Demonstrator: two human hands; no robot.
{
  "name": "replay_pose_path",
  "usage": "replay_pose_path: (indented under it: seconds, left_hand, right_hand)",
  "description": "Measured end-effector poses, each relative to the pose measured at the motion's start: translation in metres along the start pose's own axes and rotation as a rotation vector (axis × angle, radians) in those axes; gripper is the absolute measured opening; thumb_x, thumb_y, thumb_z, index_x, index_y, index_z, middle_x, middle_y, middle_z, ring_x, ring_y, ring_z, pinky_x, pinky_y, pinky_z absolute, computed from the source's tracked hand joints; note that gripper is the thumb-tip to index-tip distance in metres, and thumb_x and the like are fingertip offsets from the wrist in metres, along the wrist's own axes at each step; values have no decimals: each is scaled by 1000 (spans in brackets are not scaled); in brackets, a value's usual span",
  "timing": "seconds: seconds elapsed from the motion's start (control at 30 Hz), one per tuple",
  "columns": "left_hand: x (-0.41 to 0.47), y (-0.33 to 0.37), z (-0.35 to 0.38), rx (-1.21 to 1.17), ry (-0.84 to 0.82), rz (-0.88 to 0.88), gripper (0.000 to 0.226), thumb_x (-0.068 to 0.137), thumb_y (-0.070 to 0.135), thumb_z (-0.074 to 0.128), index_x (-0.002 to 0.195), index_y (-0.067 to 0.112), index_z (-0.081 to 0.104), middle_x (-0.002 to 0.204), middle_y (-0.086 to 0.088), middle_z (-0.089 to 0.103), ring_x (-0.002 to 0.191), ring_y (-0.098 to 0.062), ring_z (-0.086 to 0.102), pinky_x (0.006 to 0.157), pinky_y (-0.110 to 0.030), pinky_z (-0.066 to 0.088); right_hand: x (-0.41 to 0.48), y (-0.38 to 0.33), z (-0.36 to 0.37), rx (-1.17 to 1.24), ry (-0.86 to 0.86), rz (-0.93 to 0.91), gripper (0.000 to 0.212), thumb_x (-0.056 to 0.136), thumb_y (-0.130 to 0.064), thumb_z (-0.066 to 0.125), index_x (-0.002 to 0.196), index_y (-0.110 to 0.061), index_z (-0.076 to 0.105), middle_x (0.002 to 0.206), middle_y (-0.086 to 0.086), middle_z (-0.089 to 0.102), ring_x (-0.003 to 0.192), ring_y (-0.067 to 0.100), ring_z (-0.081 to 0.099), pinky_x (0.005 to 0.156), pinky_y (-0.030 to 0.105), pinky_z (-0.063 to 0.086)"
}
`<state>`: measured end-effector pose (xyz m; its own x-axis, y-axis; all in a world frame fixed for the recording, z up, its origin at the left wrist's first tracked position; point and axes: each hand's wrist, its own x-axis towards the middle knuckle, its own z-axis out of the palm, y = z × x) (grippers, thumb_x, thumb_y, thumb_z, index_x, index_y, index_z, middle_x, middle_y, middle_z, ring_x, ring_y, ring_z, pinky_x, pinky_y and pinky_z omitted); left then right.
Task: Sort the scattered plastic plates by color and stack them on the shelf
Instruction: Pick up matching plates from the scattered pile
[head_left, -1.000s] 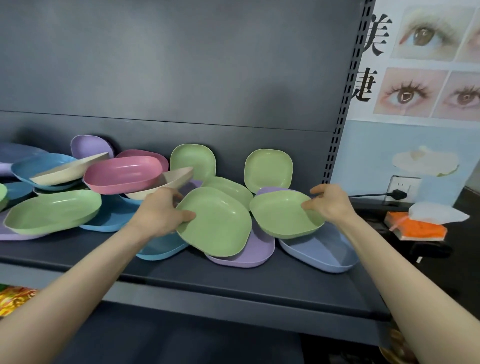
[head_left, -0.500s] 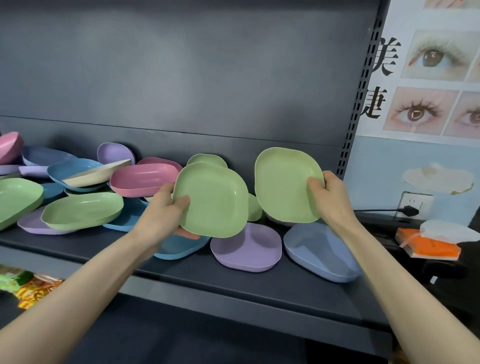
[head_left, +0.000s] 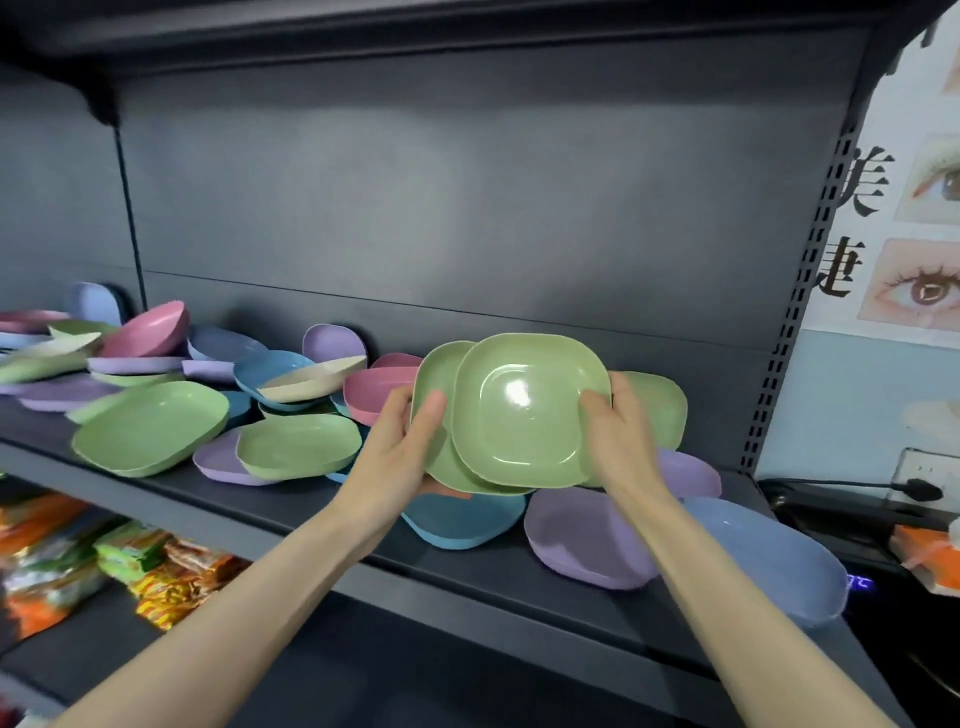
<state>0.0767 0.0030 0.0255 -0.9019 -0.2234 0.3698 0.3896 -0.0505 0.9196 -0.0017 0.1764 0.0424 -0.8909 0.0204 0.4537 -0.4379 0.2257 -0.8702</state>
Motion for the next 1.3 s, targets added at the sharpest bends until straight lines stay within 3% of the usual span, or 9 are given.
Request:
replay_pose_path:
  seconds: [0.1,0.23,0.4,0.6,0.77,0.87,1.0,1.1,1.3]
  left_hand:
    - [-2,7,-32,-20,-29,8,37,85,39,52,119,24,48,100,10,70,89,-12,70,62,-40,58]
    - [-4,13,-83,-22,-30,-19,28,89,26,58,115,28,51,108,3,67,93,-15,69,61,-38,57]
    - [0,24,-182,52,-12,-39,23,95,14,52,116,22,50,117,-8,62,100,-25,65,63,-43,59]
    - [19,39,-302,176,129,5,25,94,8,50,114,24,53,114,-10,64,102,-27,63,79,-51,56]
    - [53,56,-386,359,161,35,24,89,12,57,110,24,60,103,-7,70,93,-27,67,77,-53,56]
    - [77,62,-425,442,201,125,21,89,5,57,104,19,59,93,0,69,83,-18,66,72,-38,57]
    - [101,56,-475,520,266,184,18,88,7,58,103,18,57,86,11,65,79,-4,62,68,-18,51]
    - [124,45,-514,523,296,160,18,88,9,59,106,11,59,87,3,67,78,-10,62,70,-26,51]
    - [174,44,-600,582,329,171,16,87,11,61,99,20,59,79,11,66,74,-11,63,65,-22,50]
  right_hand:
    - [-13,-19,40,52,-37,-34,23,93,-8,35,85,-24,49,78,-6,54,72,16,48,67,32,40]
    - [-32,-36,96,89,-85,-70,27,92,-5,35,93,-26,51,83,-6,56,74,12,50,69,28,42]
    - [-54,-65,192,165,-132,-62,31,95,-3,33,109,-26,48,90,-13,52,77,-2,48,56,0,37]
    - [-59,-101,303,148,-177,-108,30,93,-5,36,105,-27,53,92,-13,58,84,4,53,73,21,43]
    - [-40,-124,374,20,-205,-207,19,93,-9,43,101,-17,59,84,2,62,77,24,54,66,29,44]
    - [-23,-130,415,-5,-257,-226,12,92,-12,49,98,-17,58,95,16,65,86,34,60,64,32,51]
    - [-4,-132,473,22,-278,-222,18,87,-9,54,87,-27,58,89,5,68,77,25,61,45,17,46]
    - [12,-129,521,0,-263,-218,15,85,-12,56,89,-25,60,88,2,69,80,29,64,59,37,57]
    - [48,-144,614,13,-326,-238,12,84,-10,57,85,-21,61,85,3,71,79,27,65,71,36,53]
